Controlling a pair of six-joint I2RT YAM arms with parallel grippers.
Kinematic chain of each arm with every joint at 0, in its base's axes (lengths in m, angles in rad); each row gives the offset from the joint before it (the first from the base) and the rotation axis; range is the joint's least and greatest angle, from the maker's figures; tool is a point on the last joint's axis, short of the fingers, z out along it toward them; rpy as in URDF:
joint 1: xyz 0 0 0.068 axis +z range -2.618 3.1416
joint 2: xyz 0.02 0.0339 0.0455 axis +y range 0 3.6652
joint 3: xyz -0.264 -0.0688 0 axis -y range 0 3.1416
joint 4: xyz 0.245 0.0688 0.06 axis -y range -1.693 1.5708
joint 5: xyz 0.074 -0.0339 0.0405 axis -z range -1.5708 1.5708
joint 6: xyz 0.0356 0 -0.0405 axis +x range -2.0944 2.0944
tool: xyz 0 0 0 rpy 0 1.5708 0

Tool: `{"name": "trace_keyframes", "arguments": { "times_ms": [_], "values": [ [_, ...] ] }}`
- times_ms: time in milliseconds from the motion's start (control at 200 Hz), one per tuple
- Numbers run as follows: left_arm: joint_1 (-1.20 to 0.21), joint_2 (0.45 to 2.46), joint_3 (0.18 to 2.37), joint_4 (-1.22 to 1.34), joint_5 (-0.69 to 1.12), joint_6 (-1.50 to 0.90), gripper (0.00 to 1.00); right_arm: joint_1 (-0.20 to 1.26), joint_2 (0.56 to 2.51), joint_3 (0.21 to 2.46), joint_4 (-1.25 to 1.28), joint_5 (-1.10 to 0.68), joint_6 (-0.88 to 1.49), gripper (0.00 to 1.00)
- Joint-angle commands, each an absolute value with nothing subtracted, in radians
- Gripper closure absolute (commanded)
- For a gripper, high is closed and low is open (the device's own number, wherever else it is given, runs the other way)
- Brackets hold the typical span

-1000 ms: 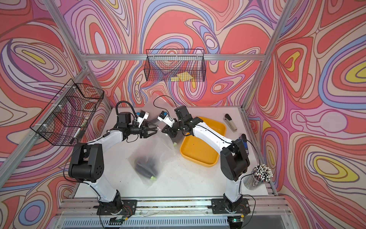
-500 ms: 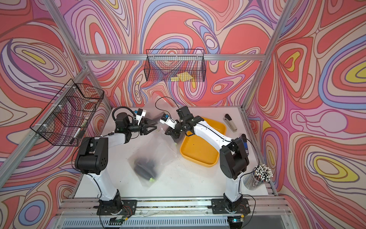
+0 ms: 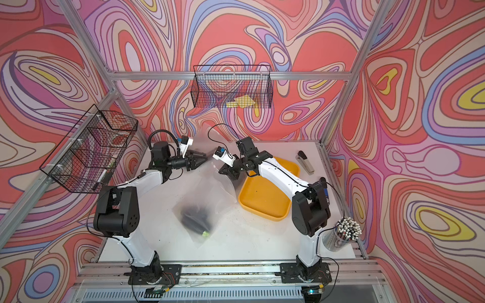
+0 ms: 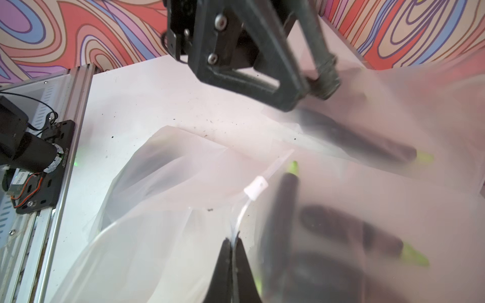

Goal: Place the eggplant in a zip-top bag and seal the zipper
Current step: Zip the zipper on the zipper food storage bag.

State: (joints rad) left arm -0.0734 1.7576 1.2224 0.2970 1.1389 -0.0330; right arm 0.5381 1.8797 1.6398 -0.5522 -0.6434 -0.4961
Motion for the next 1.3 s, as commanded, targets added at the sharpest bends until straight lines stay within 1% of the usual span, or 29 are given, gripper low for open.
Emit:
{"name": "trace_keyframes", "arguments": {
  "times_ms": [0,110,215,290,436,521,686,761,866,1032,1112,1292],
  "values": [
    [-0.084,1.709,1.222,-0.014,1.054,0.204,0.52,0.537,1.891,1.634,-0.525,-0.644,-0.493,1.00],
    [-0.085,1.696,1.221,-0.056,1.161,0.264,0.50,0.536,1.888,1.628,-0.525,-0.656,-0.513,1.00],
    [-0.084,1.687,1.241,-0.179,1.174,0.401,0.48,0.530,1.887,1.632,-0.543,-0.698,-0.546,1.00],
    [-0.084,1.702,1.289,-0.327,1.188,0.508,0.48,0.525,1.893,1.652,-0.564,-0.733,-0.580,1.00],
    [-0.084,1.730,1.309,-0.346,1.245,0.577,0.46,0.522,1.934,1.746,-0.682,-0.777,-0.670,1.00],
    [-0.084,1.759,1.366,-0.460,1.283,0.684,0.45,0.519,1.949,1.780,-0.734,-0.794,-0.716,1.00],
    [-0.083,1.807,1.450,-0.574,1.286,0.808,0.45,0.511,1.973,1.818,-0.804,-0.807,-0.788,1.00],
    [-0.083,1.819,1.472,-0.607,1.294,0.836,0.45,0.507,1.991,1.842,-0.836,-0.808,-0.806,1.00],
    [-0.083,1.829,1.468,-0.572,1.283,0.812,0.44,0.505,1.995,1.856,-0.866,-0.832,-0.841,1.00],
    [-0.083,1.864,1.519,-0.680,1.325,0.923,0.44,0.505,1.993,1.869,-0.887,-0.868,-0.878,1.00],
    [-0.092,1.876,1.535,-0.679,1.338,0.928,0.44,0.506,2.004,1.898,-0.916,-0.902,-0.897,1.00],
    [-0.110,1.865,1.538,-0.696,1.328,0.963,0.44,0.505,2.025,1.912,-0.882,-0.898,-0.881,1.00]
  ]
}}
